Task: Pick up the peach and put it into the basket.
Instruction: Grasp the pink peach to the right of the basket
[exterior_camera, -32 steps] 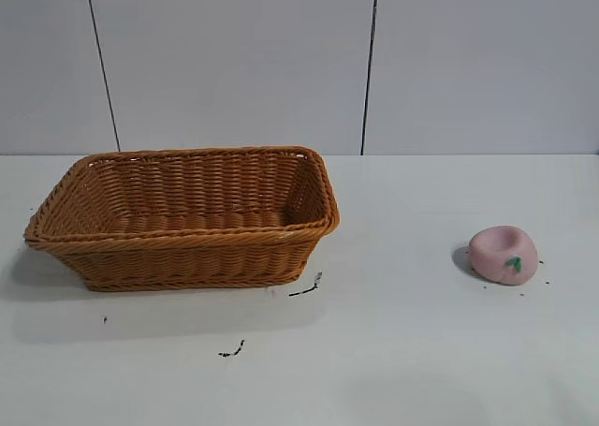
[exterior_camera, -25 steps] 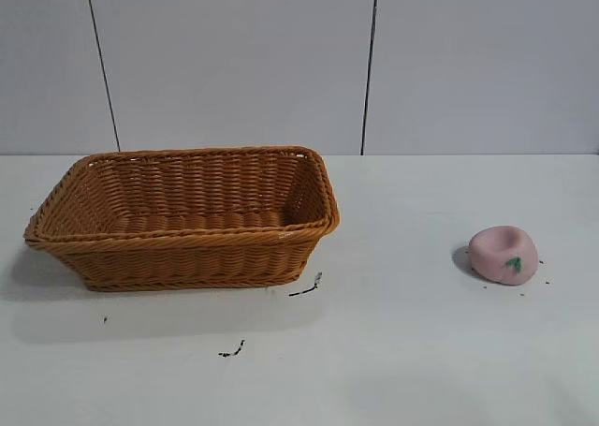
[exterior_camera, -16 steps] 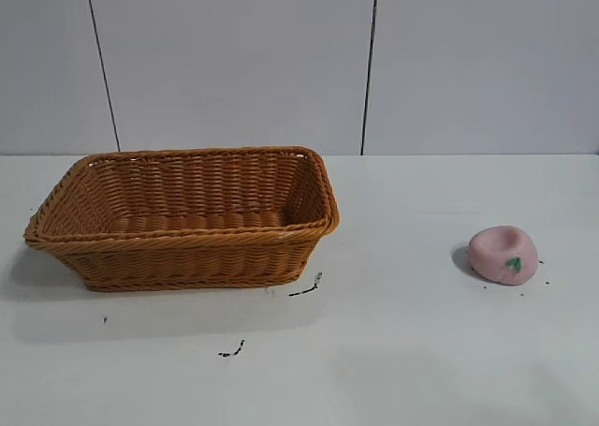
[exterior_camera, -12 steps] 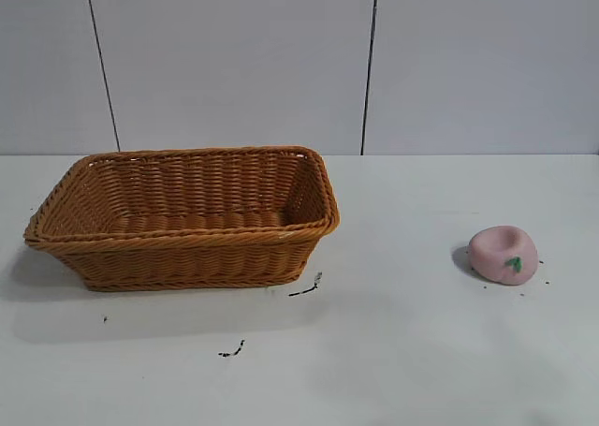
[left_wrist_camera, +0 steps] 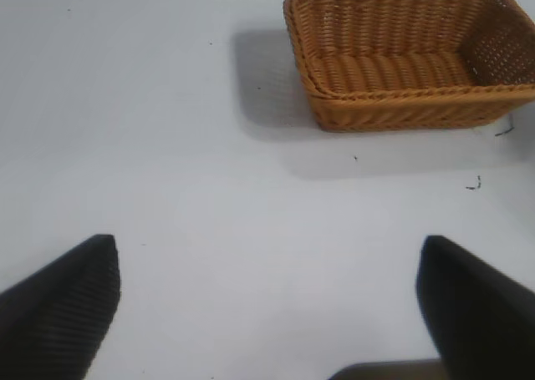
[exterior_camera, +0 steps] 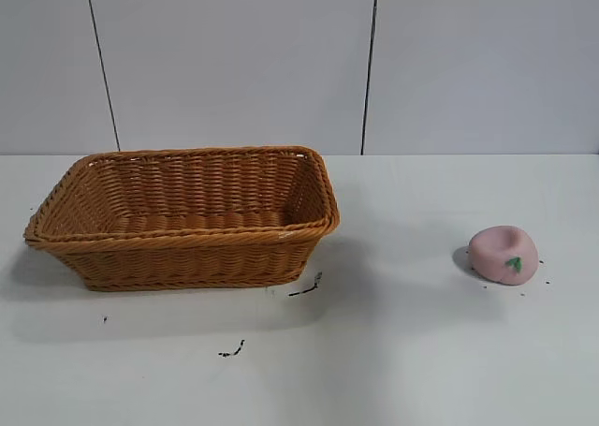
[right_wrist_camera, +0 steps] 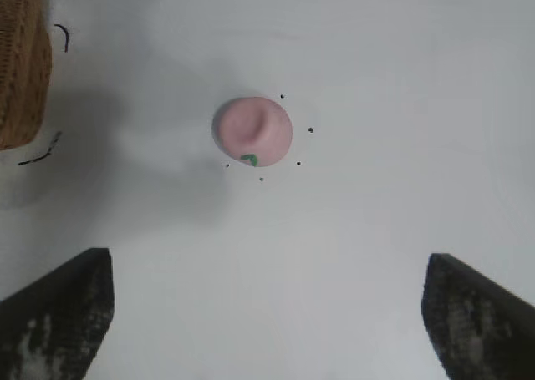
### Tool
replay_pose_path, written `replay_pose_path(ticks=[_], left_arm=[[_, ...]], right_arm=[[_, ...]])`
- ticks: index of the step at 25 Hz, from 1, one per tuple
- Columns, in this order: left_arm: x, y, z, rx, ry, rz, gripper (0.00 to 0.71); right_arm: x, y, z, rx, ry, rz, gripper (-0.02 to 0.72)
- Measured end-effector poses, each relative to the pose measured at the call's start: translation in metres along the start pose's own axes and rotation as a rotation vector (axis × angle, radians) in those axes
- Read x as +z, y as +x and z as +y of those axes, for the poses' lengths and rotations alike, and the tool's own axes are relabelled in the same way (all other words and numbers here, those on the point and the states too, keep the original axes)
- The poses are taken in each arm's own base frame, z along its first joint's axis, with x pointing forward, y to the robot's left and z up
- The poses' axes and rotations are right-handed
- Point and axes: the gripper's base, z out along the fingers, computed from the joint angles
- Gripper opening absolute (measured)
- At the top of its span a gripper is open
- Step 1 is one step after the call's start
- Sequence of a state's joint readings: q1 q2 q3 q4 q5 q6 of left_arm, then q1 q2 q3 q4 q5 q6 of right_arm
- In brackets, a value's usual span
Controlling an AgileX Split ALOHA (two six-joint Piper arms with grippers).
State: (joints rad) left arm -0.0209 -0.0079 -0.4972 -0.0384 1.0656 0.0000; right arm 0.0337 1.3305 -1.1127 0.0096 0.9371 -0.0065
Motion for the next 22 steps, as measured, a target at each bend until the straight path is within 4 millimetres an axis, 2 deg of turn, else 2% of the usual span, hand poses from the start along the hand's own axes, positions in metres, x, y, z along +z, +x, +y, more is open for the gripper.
replay_pose_path(ticks=[5,10,17,22], left_arm=[[0.0,0.0,0.0,0.0,0.0,0.0,0.693],[0.0,0.0,0.0,0.0,0.0,0.0,0.693],[0.0,0.0,0.0,0.0,0.0,0.0,0.693],[0.0,0.0,0.0,0.0,0.0,0.0,0.693]], right_arm=[[0.063,-0.041,0.0,-0.012,-0.002,0.119,0.695],[0.119,-0.057,-0.001,-0.031,-0.008,0.191,0.695],[0.186,-0.044,0.005,-0.049,-0.03,0.32,0.695],[0.219,-0.034,0.004,-0.049,-0.03,0.357,0.695]])
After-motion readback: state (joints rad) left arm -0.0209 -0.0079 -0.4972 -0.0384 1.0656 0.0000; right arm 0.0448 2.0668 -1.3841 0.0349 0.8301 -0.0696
